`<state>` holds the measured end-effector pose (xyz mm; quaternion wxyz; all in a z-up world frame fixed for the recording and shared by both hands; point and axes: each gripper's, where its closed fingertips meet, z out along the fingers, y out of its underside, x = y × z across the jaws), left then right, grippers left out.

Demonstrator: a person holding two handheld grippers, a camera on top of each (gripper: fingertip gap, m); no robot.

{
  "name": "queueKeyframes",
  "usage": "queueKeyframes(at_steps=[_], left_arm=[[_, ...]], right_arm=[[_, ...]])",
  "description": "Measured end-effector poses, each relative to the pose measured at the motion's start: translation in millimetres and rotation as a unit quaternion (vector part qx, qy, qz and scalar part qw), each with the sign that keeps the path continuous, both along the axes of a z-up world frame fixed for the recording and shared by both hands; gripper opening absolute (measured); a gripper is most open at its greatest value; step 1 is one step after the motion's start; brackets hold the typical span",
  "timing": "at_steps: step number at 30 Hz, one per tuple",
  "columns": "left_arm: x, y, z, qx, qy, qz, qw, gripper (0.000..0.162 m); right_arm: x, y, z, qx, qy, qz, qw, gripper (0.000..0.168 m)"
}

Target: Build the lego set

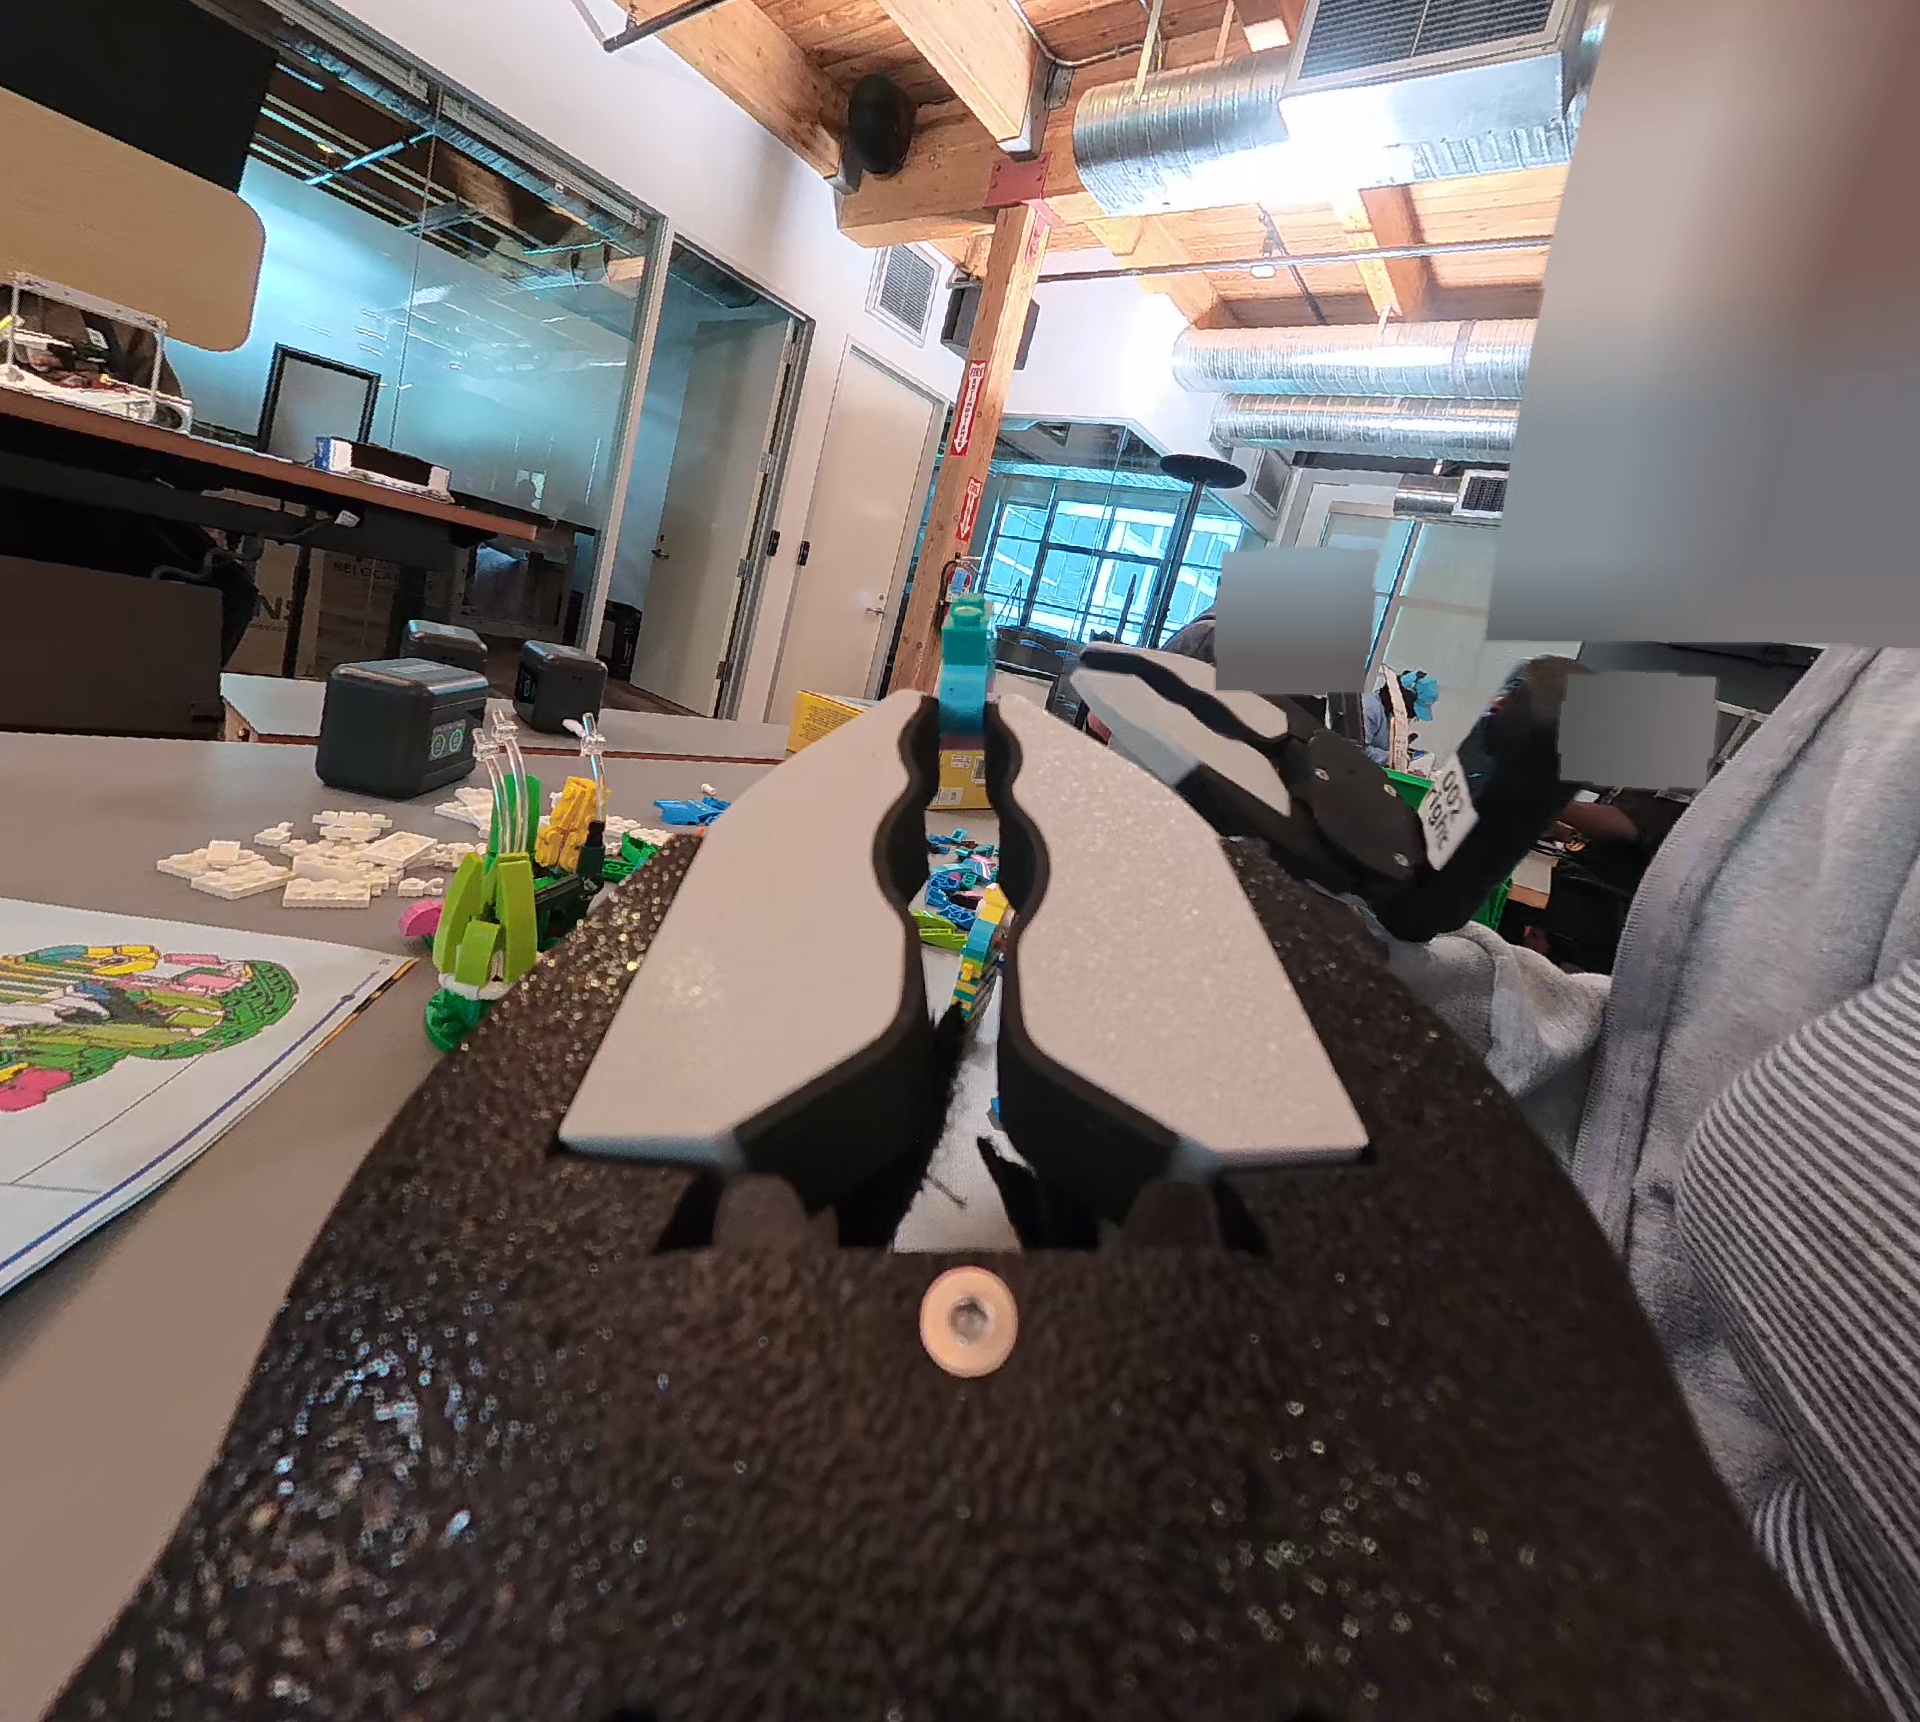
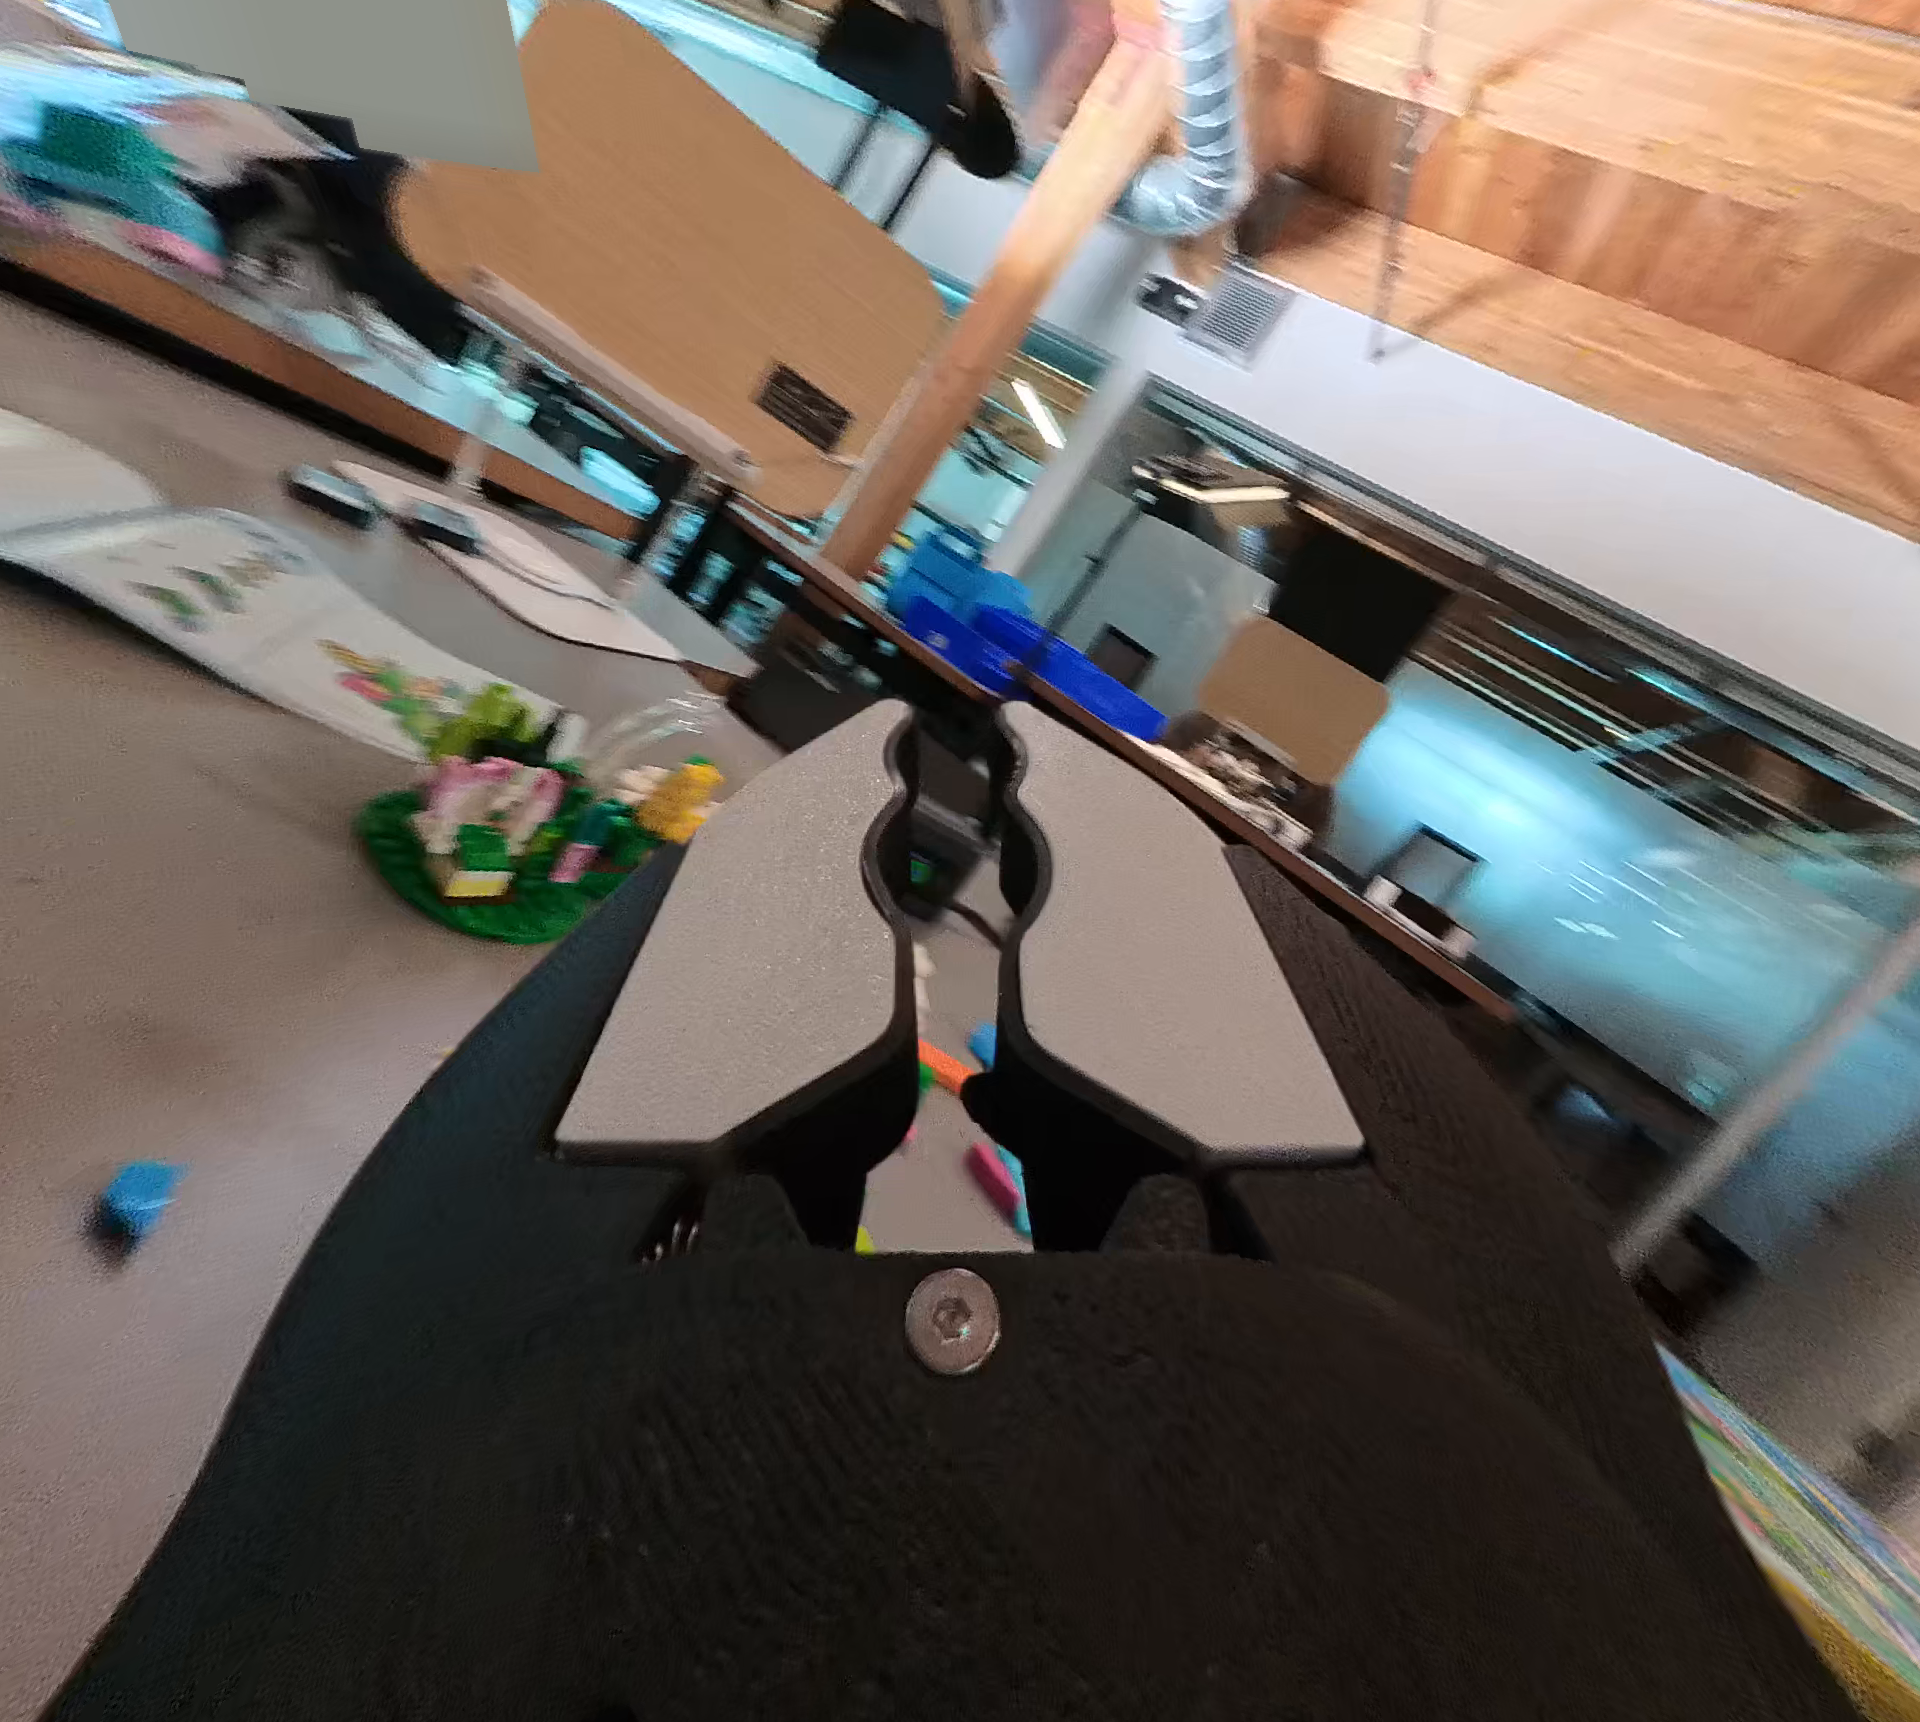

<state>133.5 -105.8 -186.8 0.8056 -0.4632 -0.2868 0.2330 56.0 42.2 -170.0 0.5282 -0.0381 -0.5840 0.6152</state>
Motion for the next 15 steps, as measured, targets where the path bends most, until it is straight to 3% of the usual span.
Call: queueKeyframes(at_steps=[4, 6, 11, 15], left_arm=[[0, 1, 0, -0.004, -0.001, 0.0, 1.0, 0.008], [1, 8, -1, -0.02, -0.001, -0.02, 1.0, 0.008], [-2, 39, -18, -0.102, -0.049, -0.088, 0.99, 0.008], [6, 52, -8, -0.039, -0.06, -0.164, 0.984, 0.007]], right_arm=[[11, -13, -7, 0.039, -0.002, 0.048, 0.998, 0.015], [23, -22, -13, 0.062, -0.032, 0.115, 0.991, 0.016], [62, -50, -12, 0.068, -0.191, 0.299, 0.932, 0.016], [71, -67, -11, 0.073, -0.279, 0.344, 0.894, 0.02]])
